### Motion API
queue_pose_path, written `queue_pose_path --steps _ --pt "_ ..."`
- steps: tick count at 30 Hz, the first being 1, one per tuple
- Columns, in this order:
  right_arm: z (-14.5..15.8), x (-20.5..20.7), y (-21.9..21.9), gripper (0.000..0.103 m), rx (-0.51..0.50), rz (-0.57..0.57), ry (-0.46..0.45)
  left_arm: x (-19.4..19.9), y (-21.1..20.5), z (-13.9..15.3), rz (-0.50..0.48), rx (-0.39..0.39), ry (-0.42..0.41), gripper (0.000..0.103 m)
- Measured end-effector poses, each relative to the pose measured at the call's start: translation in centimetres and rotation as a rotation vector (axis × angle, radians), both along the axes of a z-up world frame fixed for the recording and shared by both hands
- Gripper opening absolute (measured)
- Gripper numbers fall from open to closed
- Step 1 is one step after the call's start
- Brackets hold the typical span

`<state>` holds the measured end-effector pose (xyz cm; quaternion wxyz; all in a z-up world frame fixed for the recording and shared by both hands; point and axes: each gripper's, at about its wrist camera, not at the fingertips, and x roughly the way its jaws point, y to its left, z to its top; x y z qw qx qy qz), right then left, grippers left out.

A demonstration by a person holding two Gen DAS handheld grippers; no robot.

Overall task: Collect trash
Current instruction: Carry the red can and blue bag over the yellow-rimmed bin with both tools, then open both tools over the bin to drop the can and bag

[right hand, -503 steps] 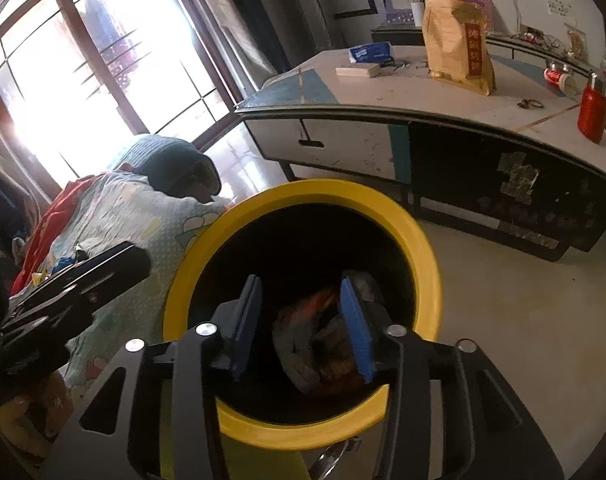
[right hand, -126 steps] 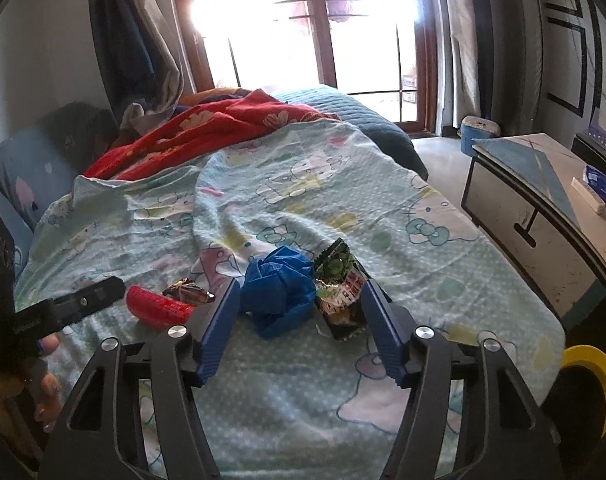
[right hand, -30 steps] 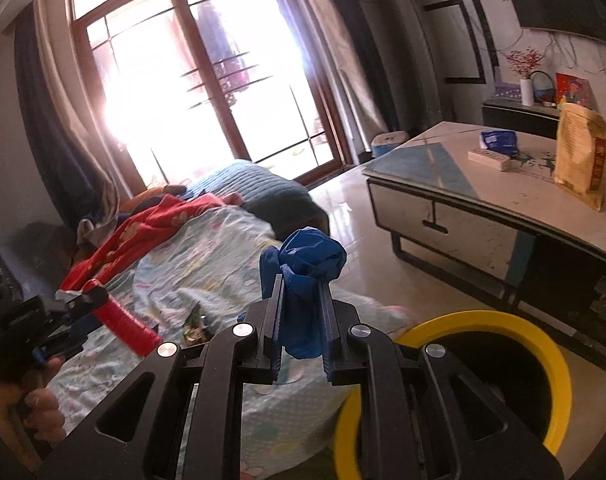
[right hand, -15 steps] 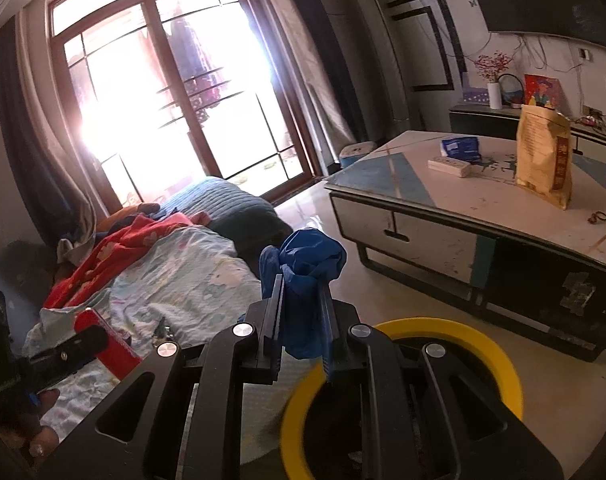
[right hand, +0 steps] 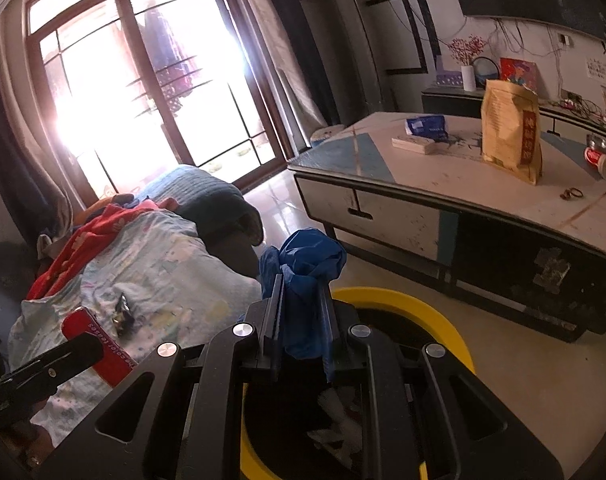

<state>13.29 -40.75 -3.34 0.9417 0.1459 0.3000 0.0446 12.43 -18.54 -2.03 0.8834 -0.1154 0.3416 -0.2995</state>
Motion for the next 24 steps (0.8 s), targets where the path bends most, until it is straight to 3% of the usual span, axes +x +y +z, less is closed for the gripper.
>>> queue_pose_path --steps 18,19,21,23,24 --pt "-5.3 0.0 -4.2 0.020 0.090 -0.041 0.143 1.5 -5.3 -5.6 -0.135 0.069 0.095 0.029" --pt "-5.5 0.0 -4.3 0.022 0.093 -0.046 0.145 1.8 -5.5 -5.9 -0.141 0.069 0.109 0.035" --pt "-5.6 -0.1 -4.7 0.037 0.106 -0.054 0.146 2.0 -5.4 -6.2 -0.133 0.077 0.120 0.047" --pt "-5.5 -0.1 -5.0 0.042 0.112 -0.063 0.142 2.1 -5.4 -6.3 -0.131 0.081 0.117 0.054" --pt "-5.4 -0.1 -5.0 0.046 0.108 -0.067 0.137 2.0 -5.3 -6.1 -0.126 0.089 0.109 0.065"
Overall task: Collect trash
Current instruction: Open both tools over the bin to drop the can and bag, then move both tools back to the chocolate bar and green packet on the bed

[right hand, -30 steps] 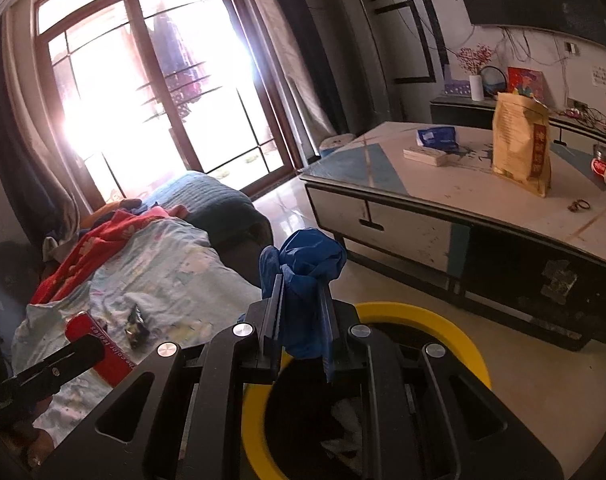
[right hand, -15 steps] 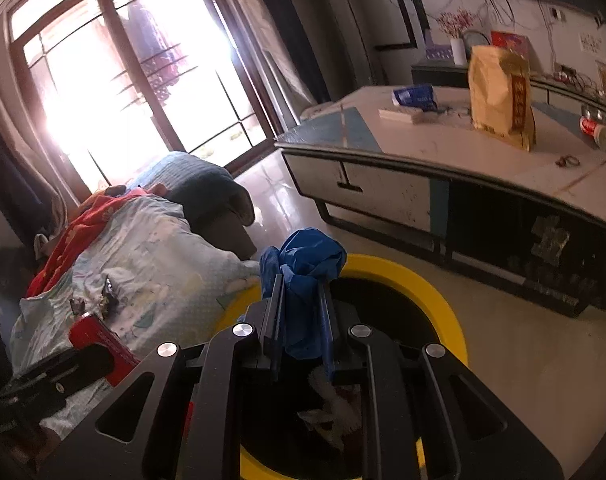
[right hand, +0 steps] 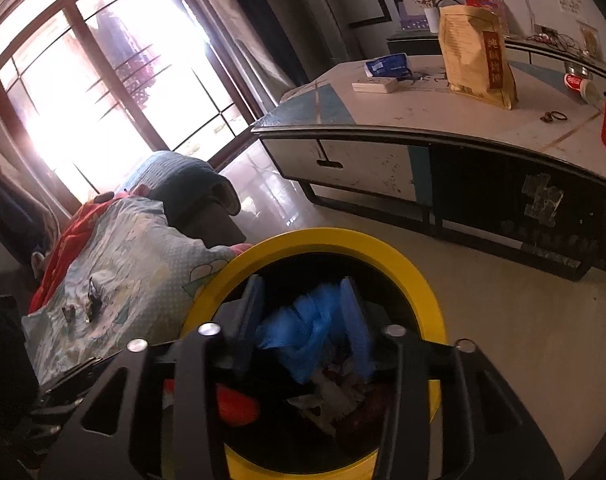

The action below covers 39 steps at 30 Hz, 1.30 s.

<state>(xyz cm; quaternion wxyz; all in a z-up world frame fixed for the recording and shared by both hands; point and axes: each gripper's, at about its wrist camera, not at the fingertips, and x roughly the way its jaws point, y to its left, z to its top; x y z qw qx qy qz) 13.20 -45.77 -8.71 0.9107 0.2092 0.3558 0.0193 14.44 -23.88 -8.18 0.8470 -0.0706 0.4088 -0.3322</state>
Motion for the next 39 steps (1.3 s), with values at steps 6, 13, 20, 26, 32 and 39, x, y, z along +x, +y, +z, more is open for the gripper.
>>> queue_pose_path --steps 6,13,20,26,32,39 --pt "0.8 -0.2 0.4 0.063 -0.047 -0.029 -0.026 -0.1 1.0 0.9 0.056 0.014 -0.030 0.092" --pt "2.6 -0.8 2.7 0.076 -0.110 -0.020 -0.076 -0.5 3.8 2.3 0.134 0.027 -0.076 0.092" --pt "4.4 -1.3 5.7 0.083 -0.141 0.046 -0.128 -1.0 6.5 3.7 0.196 0.037 -0.119 0.092" --pt "5.6 -1.6 8.4 0.084 -0.163 0.094 -0.151 -1.1 9.5 4.5 0.270 0.025 -0.137 0.092" --pt "6.6 -1.7 10.7 0.084 -0.173 0.135 -0.172 -0.8 12.5 4.8 0.344 0.015 -0.137 0.092" --pt "7.4 -1.6 13.5 0.084 -0.181 0.186 -0.191 -1.3 15.5 5.8 0.423 0.015 -0.168 0.092"
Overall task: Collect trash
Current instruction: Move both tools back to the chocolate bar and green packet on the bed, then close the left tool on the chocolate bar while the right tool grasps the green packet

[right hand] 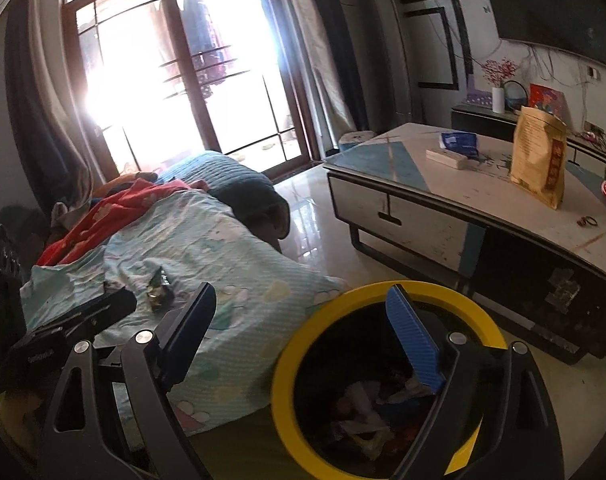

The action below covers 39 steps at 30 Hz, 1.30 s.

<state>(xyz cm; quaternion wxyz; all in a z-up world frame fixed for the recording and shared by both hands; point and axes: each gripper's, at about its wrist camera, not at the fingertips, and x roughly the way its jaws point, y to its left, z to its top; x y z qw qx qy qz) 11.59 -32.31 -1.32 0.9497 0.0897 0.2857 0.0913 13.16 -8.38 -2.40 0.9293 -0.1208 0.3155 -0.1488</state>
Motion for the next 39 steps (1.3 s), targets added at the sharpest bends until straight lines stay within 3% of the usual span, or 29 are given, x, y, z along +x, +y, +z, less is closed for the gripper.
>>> queue_pose_path --steps 11,28,33,37,39 --pt "0.3 1.0 5.0 0.084 -0.019 0.108 0.001 0.3 5.1 0.7 0.148 0.022 -0.029 0.092" --pt "-1.8 6.1 14.5 0.084 -0.049 0.300 0.048 1.4 13.3 -1.5 0.355 0.056 0.042 0.092" --pt "-3.7 8.7 17.1 0.084 -0.081 0.337 0.102 1.8 15.6 -2.9 0.384 0.024 0.087 0.091" --pt "-5.4 10.6 18.9 0.082 -0.104 0.356 0.145 2.3 16.5 -4.0 0.387 -0.028 0.127 0.082" --pt "-6.0 11.4 19.6 0.076 -0.111 0.363 0.164 2.6 16.9 -4.6 0.386 -0.069 0.148 0.078"
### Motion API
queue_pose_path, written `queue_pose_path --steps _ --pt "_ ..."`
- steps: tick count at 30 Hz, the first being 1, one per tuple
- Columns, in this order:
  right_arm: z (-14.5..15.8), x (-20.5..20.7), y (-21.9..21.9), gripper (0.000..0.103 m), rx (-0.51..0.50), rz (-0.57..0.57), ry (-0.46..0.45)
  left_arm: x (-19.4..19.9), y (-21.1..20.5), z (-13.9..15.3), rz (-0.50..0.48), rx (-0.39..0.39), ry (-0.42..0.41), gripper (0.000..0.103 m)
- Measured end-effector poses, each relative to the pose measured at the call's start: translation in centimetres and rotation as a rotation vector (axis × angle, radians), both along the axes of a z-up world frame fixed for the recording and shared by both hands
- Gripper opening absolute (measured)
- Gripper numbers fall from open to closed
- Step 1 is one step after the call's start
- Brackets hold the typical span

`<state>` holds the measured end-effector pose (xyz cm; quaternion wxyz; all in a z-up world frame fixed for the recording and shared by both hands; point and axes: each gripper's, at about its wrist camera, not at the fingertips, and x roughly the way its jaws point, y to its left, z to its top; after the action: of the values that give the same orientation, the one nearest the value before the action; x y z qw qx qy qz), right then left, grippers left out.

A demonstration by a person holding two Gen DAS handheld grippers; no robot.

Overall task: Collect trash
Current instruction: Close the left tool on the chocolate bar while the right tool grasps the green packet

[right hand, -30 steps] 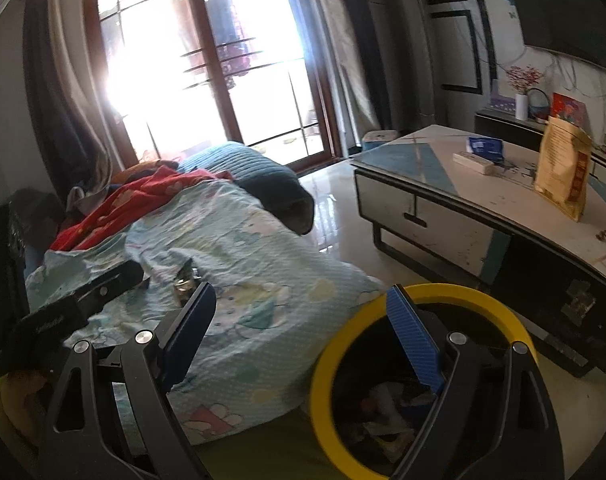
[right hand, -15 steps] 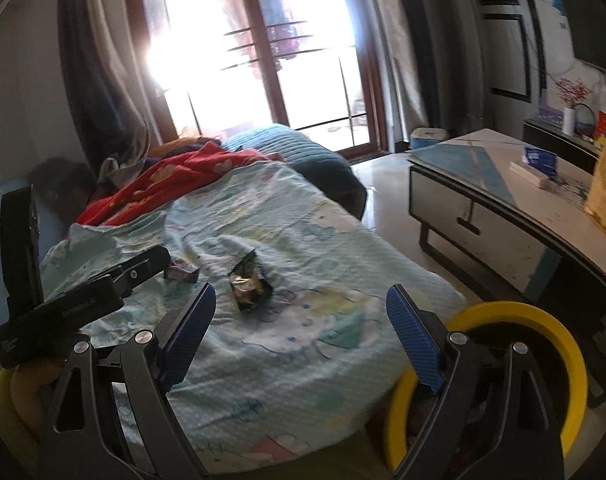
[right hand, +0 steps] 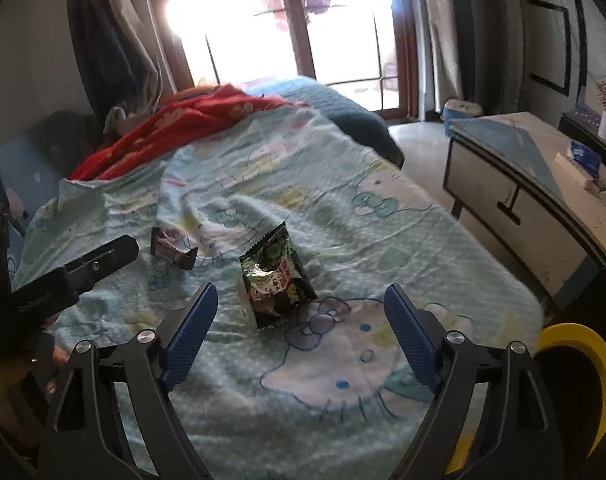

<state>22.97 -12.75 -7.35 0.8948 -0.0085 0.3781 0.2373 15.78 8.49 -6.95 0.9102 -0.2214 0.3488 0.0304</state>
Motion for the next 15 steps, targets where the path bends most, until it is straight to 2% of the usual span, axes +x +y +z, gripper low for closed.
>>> queue_pose_path --steps 4,7,9,12,15 --pt "-1.0 1.1 1.0 0.070 -0.013 0.019 0.014 0.8 0.7 -1.3 0.001 -0.118 0.031 0.068" --pt "-2.0 2.0 1.5 0.058 -0.011 0.030 0.049 1.2 1.0 -2.0 0.008 -0.180 0.042 0.066" --pt "-2.6 2.3 1.6 0.040 -0.005 0.037 0.075 1.5 1.1 -2.0 0.010 -0.209 0.036 0.065" --pt "-3.0 2.0 1.6 0.031 0.009 0.029 0.064 2.0 1.2 -2.2 0.013 -0.257 0.037 0.064" --pt "-3.1 1.5 1.5 0.021 0.026 0.031 0.060 2.7 1.0 -2.3 0.021 -0.263 0.041 0.061"
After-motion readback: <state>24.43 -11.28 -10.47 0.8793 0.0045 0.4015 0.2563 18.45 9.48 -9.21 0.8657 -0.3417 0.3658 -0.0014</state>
